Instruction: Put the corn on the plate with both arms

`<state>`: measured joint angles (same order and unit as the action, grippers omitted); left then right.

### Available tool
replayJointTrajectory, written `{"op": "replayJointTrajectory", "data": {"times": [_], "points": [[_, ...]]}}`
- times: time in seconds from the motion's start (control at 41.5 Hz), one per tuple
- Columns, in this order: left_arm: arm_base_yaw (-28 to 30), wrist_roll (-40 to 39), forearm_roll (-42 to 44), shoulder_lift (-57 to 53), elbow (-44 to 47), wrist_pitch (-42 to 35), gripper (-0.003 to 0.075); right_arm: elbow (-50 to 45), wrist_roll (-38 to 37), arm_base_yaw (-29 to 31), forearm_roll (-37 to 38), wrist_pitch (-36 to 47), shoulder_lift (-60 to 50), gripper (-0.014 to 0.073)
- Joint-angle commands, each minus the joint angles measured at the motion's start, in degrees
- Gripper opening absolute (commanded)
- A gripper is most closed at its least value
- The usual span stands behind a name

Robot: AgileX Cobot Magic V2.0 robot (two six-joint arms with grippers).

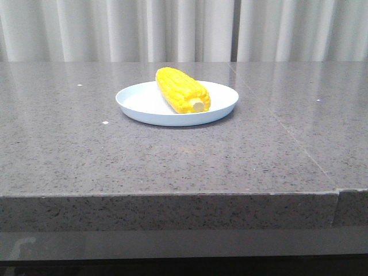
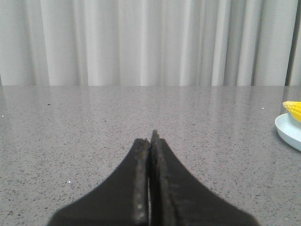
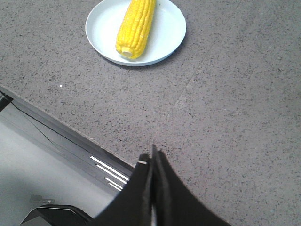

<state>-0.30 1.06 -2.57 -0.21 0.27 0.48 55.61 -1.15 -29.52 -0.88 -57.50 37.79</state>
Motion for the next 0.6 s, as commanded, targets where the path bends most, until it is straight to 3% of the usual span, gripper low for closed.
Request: {"op": "replayJointTrajectory", "data": {"times": [0.0,0.578], "points": [[0.34,-0.28,-0.48,-1.29,0.19,-4.80,-0.0020,1.28,0.20,0.11,0.43,3.71,-0.04,-0.0068],[0.34,-0.28,-0.48,-1.18,0.19,-4.80,-0.0020,1.28,0.20,0.11,0.43,3.69,-0.04,-0.0068]]}}
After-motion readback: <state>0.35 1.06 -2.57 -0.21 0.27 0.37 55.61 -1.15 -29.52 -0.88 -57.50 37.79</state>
